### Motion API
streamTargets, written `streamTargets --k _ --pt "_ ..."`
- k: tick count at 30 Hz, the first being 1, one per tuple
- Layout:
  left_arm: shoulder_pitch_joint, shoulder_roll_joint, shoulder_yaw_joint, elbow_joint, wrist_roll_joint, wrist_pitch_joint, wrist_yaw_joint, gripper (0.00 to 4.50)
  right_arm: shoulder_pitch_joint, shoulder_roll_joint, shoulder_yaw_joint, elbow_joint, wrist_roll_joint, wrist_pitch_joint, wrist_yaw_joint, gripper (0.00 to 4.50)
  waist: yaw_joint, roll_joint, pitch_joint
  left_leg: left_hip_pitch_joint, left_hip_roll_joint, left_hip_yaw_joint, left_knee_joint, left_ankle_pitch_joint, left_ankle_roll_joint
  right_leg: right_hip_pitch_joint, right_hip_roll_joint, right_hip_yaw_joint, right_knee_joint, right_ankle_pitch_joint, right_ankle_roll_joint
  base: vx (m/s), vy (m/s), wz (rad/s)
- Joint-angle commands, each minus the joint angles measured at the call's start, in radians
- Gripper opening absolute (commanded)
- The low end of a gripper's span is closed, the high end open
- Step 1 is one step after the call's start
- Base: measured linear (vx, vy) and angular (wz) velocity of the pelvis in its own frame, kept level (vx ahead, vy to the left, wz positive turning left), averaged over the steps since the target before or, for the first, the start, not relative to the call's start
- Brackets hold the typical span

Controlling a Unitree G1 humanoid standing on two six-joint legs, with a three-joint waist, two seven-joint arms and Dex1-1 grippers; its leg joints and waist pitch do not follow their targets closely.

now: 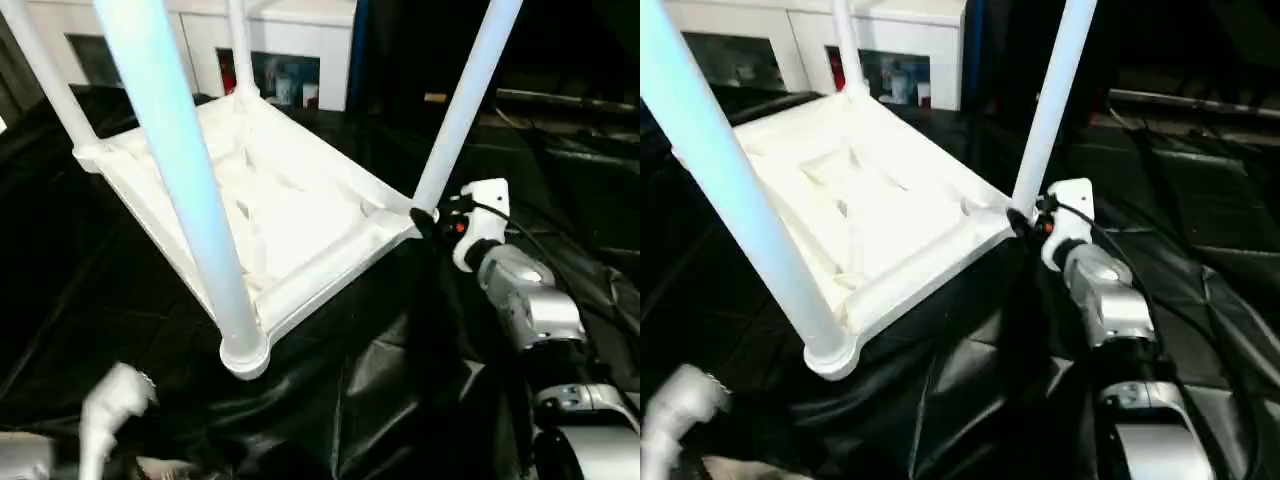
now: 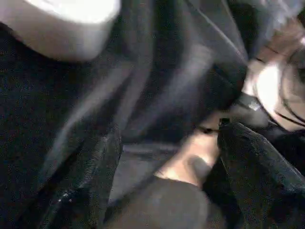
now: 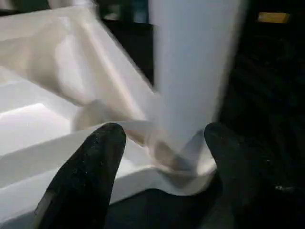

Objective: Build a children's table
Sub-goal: Rotate table base

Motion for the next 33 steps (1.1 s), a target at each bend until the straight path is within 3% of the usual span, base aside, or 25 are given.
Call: streamTargets --k 1,3,5,7,10,14,15,16,18,19,20,21,24,27,33 --pt "-0.069 -0.023 0.060 -0.016 -0.069 -0.019 0.035 3.91 0.038 -0.003 0.035 -0.059 -0.005 0.019 0.072 3.16 0.006 0.010 -0.052 0.016 0.017 0.009 -0.066 -0.203 0.039 0.040 -0.027 0.041 -0.048 -0.156 -0.219 0.000 0.000 0.00" --pt "-0.138 -0.056 0.056 -0.019 -0.103 -0.028 0.064 4.05 0.080 -0.023 0.072 -0.098 -0.020 0.030 0.097 3.16 0.011 0.008 -0.055 0.011 0.017 0.007 -0.064 -0.174 0.035 0.047 -0.026 0.039 -0.037 -0.107 -0.228 0.000 0.000 0.00" --pt "-0.178 -0.079 0.036 -0.015 -0.108 -0.040 0.084 4.19 0.099 -0.035 0.087 -0.104 -0.039 0.033 0.082 3.16 0.012 -0.002 -0.058 0.008 0.015 0.008 -0.061 -0.149 0.034 0.051 -0.027 0.040 -0.033 -0.087 -0.228 0.000 0.000 0.00" --pt "-0.232 -0.113 0.014 0.000 -0.117 -0.049 0.102 4.35 0.115 -0.046 0.087 -0.104 -0.055 0.045 0.048 3.16 0.013 -0.011 -0.057 0.006 0.013 0.011 -0.060 -0.162 0.027 0.052 -0.031 0.045 -0.038 -0.151 -0.213 0.000 0.000 0.00" --pt "-0.350 -0.161 -0.043 0.045 -0.127 -0.040 0.101 4.45 0.138 -0.058 0.073 -0.129 -0.079 0.092 0.014 3.16 0.021 -0.012 -0.057 0.013 0.012 0.012 -0.061 -0.208 0.006 0.046 -0.032 0.048 -0.045 -0.238 -0.187 0.000 0.000 0.00" --pt "-0.433 -0.187 -0.099 0.096 -0.121 -0.048 0.091 4.45 0.136 -0.054 0.084 -0.129 -0.098 0.098 -0.004 3.16 0.019 -0.024 -0.060 0.005 0.010 0.006 -0.062 -0.213 -0.009 0.052 -0.033 0.050 -0.046 -0.301 -0.142 0.000 0.000 0.00" --pt "-0.454 -0.195 -0.118 0.107 -0.118 -0.050 0.089 4.45 0.130 -0.047 0.089 -0.120 -0.098 0.096 -0.008 3.16 0.018 -0.024 -0.059 0.002 0.009 0.005 -0.062 -0.208 -0.010 0.053 -0.032 0.051 -0.047 -0.306 -0.138 0.000 0.000 0.00" --pt "-0.482 -0.205 -0.141 0.121 -0.118 -0.049 0.084 4.45 0.118 -0.036 0.099 -0.098 -0.104 0.091 -0.011 3.16 0.020 -0.017 -0.061 0.009 0.009 0.007 -0.059 -0.217 -0.013 0.046 -0.030 0.053 -0.049 -0.315 -0.136 0.000 0.000 0.00" --pt "-0.552 -0.245 -0.210 0.153 -0.100 -0.056 0.073 4.45 0.074 -0.002 0.145 -0.010 -0.134 0.059 -0.010 3.16 0.019 -0.019 -0.060 0.011 0.008 0.007 -0.058 -0.228 -0.015 0.043 -0.029 0.053 -0.049 -0.315 -0.147 0.000 0.000 0.00" --pt "-0.552 -0.245 -0.210 0.153 -0.100 -0.056 0.073 4.45 0.074 -0.002 0.145 -0.010 -0.134 0.059 -0.010 3.16 0.016 -0.020 -0.062 0.009 0.007 0.007 -0.057 -0.227 -0.017 0.042 -0.029 0.052 -0.046 -0.313 -0.158 0.000 0.000 0.00" --pt "-0.555 -0.248 -0.214 0.154 -0.099 -0.057 0.073 4.45 0.071 0.001 0.147 -0.004 -0.136 0.057 -0.011 3.16 0.020 -0.020 -0.064 0.013 0.009 0.007 -0.056 -0.222 -0.016 0.042 -0.031 0.053 -0.046 -0.294 -0.165 0.000 0.000 0.00" --pt "-0.591 -0.271 -0.255 0.169 -0.087 -0.061 0.067 4.45 0.041 0.025 0.160 0.052 -0.150 0.036 -0.016 3.16 0.018 -0.020 -0.066 0.009 0.010 0.007 -0.053 -0.201 -0.014 0.044 -0.030 0.054 -0.037 -0.234 -0.183 0.000 0.000 0.00" --pt "-0.667 -0.332 -0.346 0.206 -0.067 -0.073 0.057 4.45 -0.027 0.078 0.170 0.160 -0.171 0.003 -0.019 3.16 0.018 -0.020 -0.067 0.010 0.009 0.010 -0.050 -0.178 -0.011 0.043 -0.028 0.053 -0.033 -0.188 -0.209 0.000 0.000 0.00" --pt "-0.720 -0.382 -0.407 0.247 -0.044 -0.096 0.050 4.45 -0.062 0.102 0.175 0.204 -0.180 -0.018 -0.021 3.16 0.019 -0.021 -0.069 0.006 0.009 0.007 -0.049 -0.170 -0.010 0.053 -0.031 0.053 -0.028 -0.159 -0.211 0.000 0.000 0.00" --pt "-0.810 -0.509 -0.511 0.352 -0.003 -0.155 0.050 4.45 -0.090 0.121 0.182 0.251 -0.178 -0.053 -0.011 3.16 0.014 -0.024 -0.069 0.003 0.008 0.010 -0.044 -0.143 0.014 0.057 -0.032 0.053 -0.028 -0.123 -0.226 0.000 0.000 0.00"
